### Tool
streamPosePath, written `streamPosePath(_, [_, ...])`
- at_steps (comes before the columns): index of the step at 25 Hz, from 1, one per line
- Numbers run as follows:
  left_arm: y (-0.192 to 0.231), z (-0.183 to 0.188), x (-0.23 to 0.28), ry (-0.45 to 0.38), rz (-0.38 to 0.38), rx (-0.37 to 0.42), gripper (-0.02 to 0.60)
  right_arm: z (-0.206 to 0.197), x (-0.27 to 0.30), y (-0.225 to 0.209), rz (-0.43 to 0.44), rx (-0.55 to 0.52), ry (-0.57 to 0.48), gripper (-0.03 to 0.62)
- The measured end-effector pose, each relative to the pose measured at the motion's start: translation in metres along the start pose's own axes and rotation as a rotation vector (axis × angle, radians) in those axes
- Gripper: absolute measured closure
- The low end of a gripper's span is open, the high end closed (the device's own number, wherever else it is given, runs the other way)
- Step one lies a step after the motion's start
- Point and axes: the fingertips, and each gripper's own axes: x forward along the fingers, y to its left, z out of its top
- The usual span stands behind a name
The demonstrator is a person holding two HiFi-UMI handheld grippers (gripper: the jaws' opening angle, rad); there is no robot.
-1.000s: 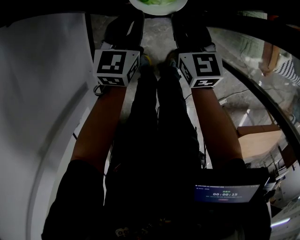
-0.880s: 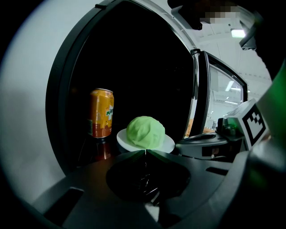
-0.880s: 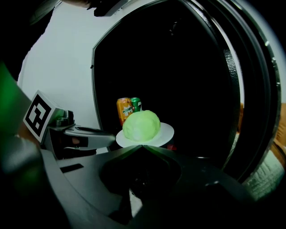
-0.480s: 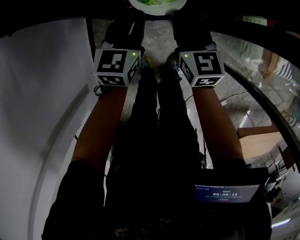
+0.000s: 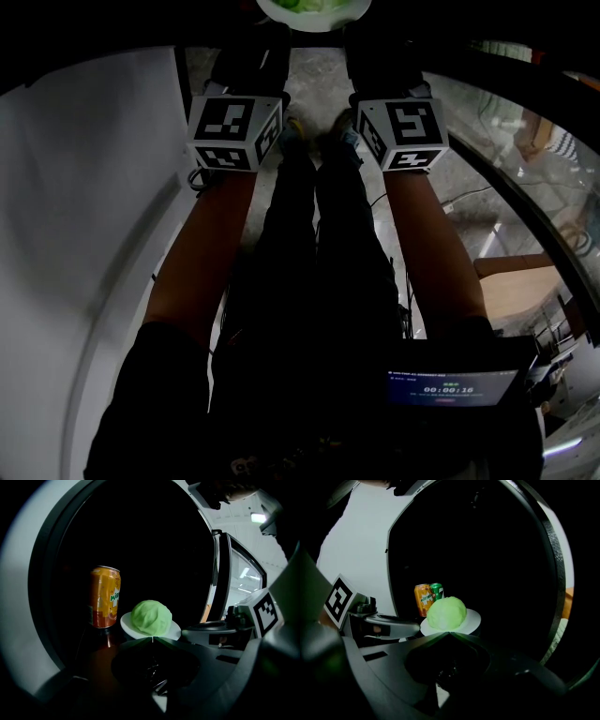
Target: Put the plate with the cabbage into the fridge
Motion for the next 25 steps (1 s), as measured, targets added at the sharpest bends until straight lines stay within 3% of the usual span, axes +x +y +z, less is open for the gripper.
streamPosePath(9, [0.001,-0.002,0.001,0.000,-0.003,-0.018,0.572,-0.002,0.000,-0.002,0.003,0.008,0.005,0.588])
streamPosePath(25, [0.035,0.029,-0.029,-0.124,0.016,-0.012,0.572,0.015,-0.006,-0.004,-0.048,-0.010,-0.035,0.588])
